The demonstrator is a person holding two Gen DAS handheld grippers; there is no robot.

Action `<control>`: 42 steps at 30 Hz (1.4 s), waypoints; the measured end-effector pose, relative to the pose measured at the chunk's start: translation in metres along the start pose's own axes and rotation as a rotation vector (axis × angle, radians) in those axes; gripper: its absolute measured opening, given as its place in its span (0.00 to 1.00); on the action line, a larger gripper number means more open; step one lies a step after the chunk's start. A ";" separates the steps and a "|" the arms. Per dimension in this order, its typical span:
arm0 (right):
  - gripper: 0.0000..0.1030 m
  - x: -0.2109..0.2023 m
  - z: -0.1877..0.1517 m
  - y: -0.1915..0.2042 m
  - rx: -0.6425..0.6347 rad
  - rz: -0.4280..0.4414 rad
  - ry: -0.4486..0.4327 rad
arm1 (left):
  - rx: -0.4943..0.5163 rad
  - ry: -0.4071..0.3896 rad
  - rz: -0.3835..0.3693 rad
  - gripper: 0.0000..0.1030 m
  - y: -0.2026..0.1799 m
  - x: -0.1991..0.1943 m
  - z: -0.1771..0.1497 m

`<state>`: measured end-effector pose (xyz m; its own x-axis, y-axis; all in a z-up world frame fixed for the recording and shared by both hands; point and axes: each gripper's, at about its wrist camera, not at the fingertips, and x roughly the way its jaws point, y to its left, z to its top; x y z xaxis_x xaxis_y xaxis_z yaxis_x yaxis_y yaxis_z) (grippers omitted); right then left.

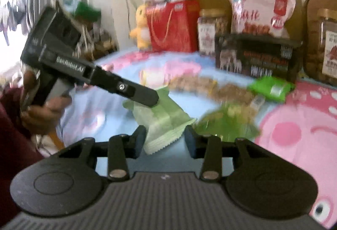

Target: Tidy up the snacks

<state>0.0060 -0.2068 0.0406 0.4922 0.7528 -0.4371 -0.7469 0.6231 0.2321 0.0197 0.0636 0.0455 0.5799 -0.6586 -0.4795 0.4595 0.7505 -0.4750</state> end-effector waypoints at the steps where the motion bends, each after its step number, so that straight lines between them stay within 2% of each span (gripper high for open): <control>1: 0.43 0.000 0.009 -0.006 0.015 -0.002 -0.030 | 0.006 -0.013 0.003 0.40 0.000 0.003 0.013; 7: 0.42 0.015 0.061 -0.041 0.043 -0.090 -0.150 | 0.100 -0.094 0.058 0.40 -0.009 0.040 0.092; 11: 0.42 0.033 0.087 -0.071 0.028 -0.175 -0.181 | 0.084 -0.095 0.077 0.39 0.001 0.080 0.133; 15: 0.42 0.058 0.103 -0.112 0.066 -0.226 -0.183 | 0.054 -0.061 0.106 0.39 0.015 0.123 0.153; 19: 0.44 0.077 0.103 -0.133 0.086 -0.280 -0.166 | 0.033 -0.023 0.155 0.41 0.030 0.155 0.161; 20: 0.46 0.079 0.102 -0.135 0.085 -0.304 -0.169 | 0.033 -0.022 0.189 0.44 0.032 0.159 0.161; 21: 0.56 0.081 0.102 -0.137 0.087 -0.325 -0.172 | 0.036 -0.021 0.221 0.46 0.032 0.162 0.161; 22: 0.59 0.080 0.101 -0.138 0.095 -0.344 -0.182 | 0.033 -0.019 0.236 0.46 0.033 0.162 0.161; 28: 0.61 0.034 0.083 -0.139 0.206 -0.364 -0.277 | -0.027 -0.078 0.134 0.47 0.028 0.105 0.141; 31: 0.61 0.020 0.057 -0.134 0.286 -0.357 -0.222 | -0.047 -0.076 0.083 0.50 0.022 0.082 0.112; 34: 0.61 0.021 0.032 -0.133 0.380 -0.361 -0.154 | -0.071 -0.042 0.078 0.50 0.021 0.076 0.081; 37: 0.61 0.032 0.025 -0.129 0.402 -0.374 -0.092 | -0.072 -0.023 0.111 0.50 0.018 0.072 0.060; 40: 0.64 0.048 0.032 -0.122 0.387 -0.405 -0.043 | -0.040 -0.039 0.163 0.50 0.012 0.061 0.046; 42: 0.76 0.059 0.036 -0.115 0.374 -0.405 -0.031 | -0.015 -0.056 0.207 0.50 0.008 0.054 0.039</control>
<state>0.1373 -0.2268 0.0196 0.7240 0.4398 -0.5314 -0.2886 0.8928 0.3458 0.0811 0.0357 0.0449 0.6977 -0.4862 -0.5261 0.3168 0.8681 -0.3821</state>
